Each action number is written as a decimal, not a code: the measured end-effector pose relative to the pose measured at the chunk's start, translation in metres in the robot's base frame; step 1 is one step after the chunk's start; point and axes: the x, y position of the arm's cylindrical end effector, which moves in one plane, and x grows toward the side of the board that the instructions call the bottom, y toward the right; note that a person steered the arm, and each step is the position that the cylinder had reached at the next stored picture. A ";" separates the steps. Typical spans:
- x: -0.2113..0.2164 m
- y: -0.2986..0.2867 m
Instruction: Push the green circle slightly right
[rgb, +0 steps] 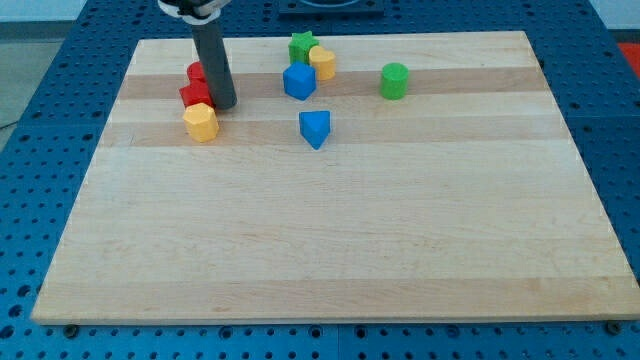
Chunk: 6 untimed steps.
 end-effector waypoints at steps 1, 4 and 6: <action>0.005 0.022; -0.017 0.216; -0.108 0.216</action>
